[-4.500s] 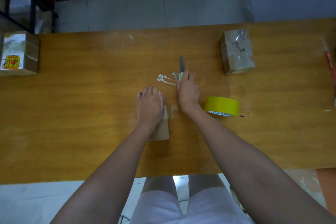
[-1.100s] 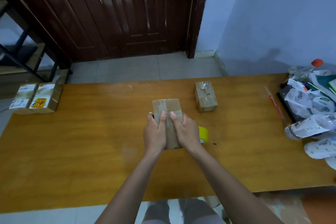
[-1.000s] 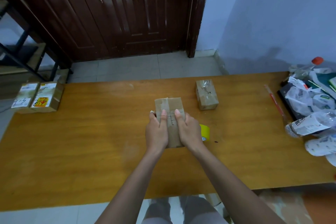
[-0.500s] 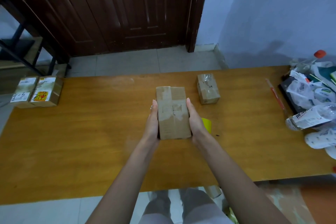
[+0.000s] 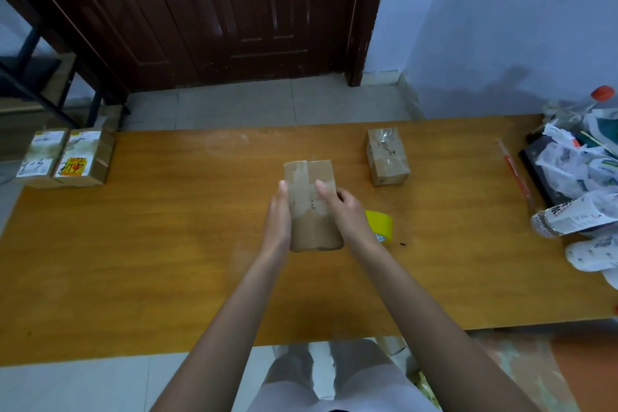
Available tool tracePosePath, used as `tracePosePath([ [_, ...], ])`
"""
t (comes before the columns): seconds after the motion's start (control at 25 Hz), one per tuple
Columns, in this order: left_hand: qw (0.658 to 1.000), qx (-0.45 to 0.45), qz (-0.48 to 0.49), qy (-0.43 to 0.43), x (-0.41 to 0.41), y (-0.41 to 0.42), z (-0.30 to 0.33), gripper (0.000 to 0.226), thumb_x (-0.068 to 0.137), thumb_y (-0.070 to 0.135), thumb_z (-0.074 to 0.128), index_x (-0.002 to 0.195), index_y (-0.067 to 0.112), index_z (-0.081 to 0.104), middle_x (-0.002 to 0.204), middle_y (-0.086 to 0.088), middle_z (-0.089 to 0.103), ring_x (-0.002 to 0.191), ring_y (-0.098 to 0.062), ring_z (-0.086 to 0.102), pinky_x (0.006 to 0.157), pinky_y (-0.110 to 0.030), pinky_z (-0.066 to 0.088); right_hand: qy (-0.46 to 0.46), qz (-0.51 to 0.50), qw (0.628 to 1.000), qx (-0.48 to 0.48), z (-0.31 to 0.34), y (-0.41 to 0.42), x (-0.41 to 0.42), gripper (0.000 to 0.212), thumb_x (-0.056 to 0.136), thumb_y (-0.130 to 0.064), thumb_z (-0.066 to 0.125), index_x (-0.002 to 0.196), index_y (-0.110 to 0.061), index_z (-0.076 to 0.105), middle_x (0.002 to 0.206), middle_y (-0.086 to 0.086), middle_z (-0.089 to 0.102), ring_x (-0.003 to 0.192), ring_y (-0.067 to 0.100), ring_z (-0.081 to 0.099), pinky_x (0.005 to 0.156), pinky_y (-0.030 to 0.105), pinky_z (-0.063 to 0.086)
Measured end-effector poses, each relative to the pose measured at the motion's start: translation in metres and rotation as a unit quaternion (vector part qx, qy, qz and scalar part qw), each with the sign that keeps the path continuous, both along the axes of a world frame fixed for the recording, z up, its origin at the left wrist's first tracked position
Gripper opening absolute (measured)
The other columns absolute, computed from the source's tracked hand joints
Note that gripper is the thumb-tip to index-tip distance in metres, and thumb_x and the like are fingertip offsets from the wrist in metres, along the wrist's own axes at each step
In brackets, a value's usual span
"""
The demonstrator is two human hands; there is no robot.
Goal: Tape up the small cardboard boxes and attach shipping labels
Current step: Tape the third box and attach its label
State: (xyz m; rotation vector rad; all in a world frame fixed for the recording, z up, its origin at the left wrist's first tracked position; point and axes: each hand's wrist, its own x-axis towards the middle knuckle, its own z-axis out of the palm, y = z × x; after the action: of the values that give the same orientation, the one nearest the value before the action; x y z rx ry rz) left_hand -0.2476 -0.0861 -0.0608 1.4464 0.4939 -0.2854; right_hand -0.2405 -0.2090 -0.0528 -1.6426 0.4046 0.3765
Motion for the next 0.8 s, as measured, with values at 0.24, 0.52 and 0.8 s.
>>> tracePosePath([
  [0.24,0.986,0.153,0.015,-0.067,-0.008,-0.010,-0.006,0.047,0.093,0.051,0.055,0.127,0.020,0.048,0.110,0.002,0.065,0.095,-0.012,0.066,0.078,-0.031,0.057,-0.070,0.004,0.964,-0.258,-0.012,0.013,-0.004,0.051,0.082,-0.065,0.058,0.101,-0.019,0.064,0.091,-0.002,0.071,0.083,0.018,0.067,0.066,0.031,0.051],
  [0.52,0.978,0.193,0.027,-0.080,-0.013,-0.008,-0.012,0.033,0.101,0.045,0.041,0.119,0.019,0.054,0.103,0.002,0.067,0.090,-0.016,0.067,0.076,-0.041,0.057,-0.127,0.004,0.955,-0.269,-0.020,0.011,-0.012,0.045,0.095,-0.053,0.048,0.098,-0.014,0.069,0.086,0.000,0.073,0.079,0.018,0.067,0.067,0.032,0.052],
  [0.8,0.988,0.153,0.019,0.012,-0.019,0.022,-0.037,0.044,0.100,0.053,0.035,0.126,0.019,0.044,0.112,-0.003,0.060,0.100,-0.022,0.061,0.078,-0.040,0.055,-0.106,0.111,0.961,-0.229,-0.032,-0.012,-0.007,0.052,0.103,-0.048,0.029,0.104,-0.011,0.066,0.101,0.007,0.067,0.097,0.024,0.060,0.081,0.038,0.047],
])
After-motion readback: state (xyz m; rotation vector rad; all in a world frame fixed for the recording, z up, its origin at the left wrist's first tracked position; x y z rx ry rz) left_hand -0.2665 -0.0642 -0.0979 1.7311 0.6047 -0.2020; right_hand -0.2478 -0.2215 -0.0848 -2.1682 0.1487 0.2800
